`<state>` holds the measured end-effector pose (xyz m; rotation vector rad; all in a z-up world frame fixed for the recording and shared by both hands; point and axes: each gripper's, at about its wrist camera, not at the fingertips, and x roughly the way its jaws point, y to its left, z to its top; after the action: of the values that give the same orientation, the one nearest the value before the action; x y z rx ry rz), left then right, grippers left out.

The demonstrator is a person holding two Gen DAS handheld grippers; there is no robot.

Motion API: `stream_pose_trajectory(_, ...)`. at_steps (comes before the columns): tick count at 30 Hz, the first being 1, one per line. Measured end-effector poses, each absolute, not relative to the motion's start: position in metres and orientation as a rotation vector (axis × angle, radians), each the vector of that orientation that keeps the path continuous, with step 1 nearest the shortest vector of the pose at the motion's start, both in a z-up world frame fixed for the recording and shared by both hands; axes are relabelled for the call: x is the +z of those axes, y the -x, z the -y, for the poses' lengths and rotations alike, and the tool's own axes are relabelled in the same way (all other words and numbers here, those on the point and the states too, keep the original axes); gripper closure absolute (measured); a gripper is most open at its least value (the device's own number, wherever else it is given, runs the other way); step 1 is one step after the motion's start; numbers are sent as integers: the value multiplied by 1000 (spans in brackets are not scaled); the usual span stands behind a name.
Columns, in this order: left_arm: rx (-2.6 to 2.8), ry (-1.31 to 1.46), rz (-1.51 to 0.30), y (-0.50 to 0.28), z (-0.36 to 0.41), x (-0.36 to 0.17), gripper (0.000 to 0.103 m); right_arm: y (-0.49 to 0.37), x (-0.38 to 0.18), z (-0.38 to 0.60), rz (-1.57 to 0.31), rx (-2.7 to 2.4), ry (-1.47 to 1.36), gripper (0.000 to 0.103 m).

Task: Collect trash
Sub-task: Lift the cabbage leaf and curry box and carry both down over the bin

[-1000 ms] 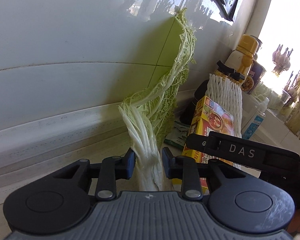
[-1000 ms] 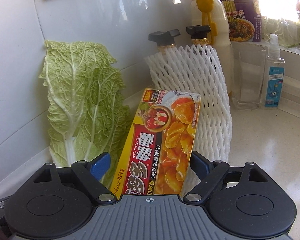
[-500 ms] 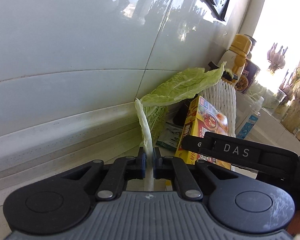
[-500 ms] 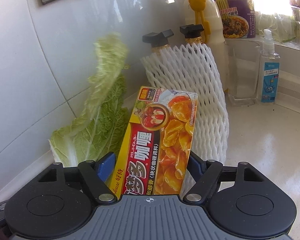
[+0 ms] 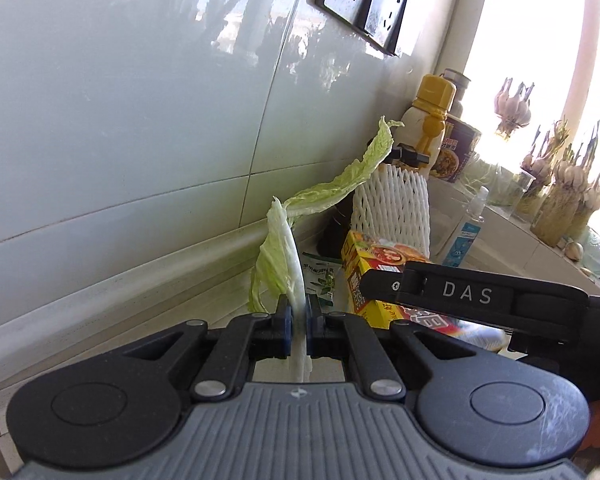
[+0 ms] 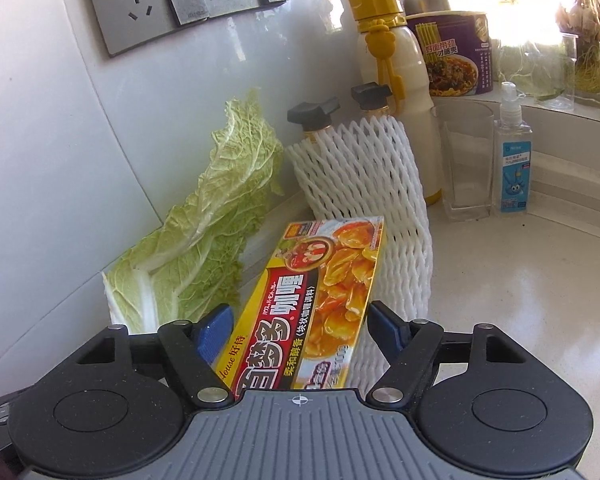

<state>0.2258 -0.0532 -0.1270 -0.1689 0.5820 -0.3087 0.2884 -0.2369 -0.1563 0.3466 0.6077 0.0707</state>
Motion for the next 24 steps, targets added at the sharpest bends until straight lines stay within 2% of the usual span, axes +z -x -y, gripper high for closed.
stream_pose_trajectory(1, -310, 164, -585, -224, 52, -125, 97, -286, -155, 238, -611, 66, -357, 38)
stream_pose_trajectory(2, -311, 158, -588, -222, 52, -123, 97, -285, -155, 239, -625, 65, -361, 62)
stream_pose_trajectory(3, -313, 153, -591, -220, 50, -122, 97, -286, -155, 240, -662, 63, -379, 77)
stream_pose_trajectory(6, -319, 138, -604, -215, 49, -118, 97, -280, -155, 239, -686, 42, -357, 76)
stream_pose_trajectory(9, -329, 127, -614, -209, 45, -115, 97, -274, -159, 236, -721, 77, -358, 69)
stream_pose_trajectory(11, -335, 121, -626, -206, 41, -116, 97, -268, -164, 233, -739, 95, -365, 53)
stream_pose_trajectory(12, -336, 120, -633, -204, 39, -116, 97, -266, -165, 231, -736, 104, -359, 36)
stream_pose_trajectory(13, -337, 118, -639, -203, 37, -116, 97, -264, -167, 227, -728, 118, -339, 26)
stream_pose_trajectory(17, -346, 115, -662, -196, 26, -119, 97, -262, -174, 212, -719, 180, -137, 19)
stream_pose_trajectory(19, -350, 113, -670, -194, 21, -121, 97, -260, -176, 208, -703, 207, -11, 12)
stream_pose_trajectory(24, -347, 129, -682, -195, 11, -126, 97, -265, -185, 218, -720, 221, 79, 9)
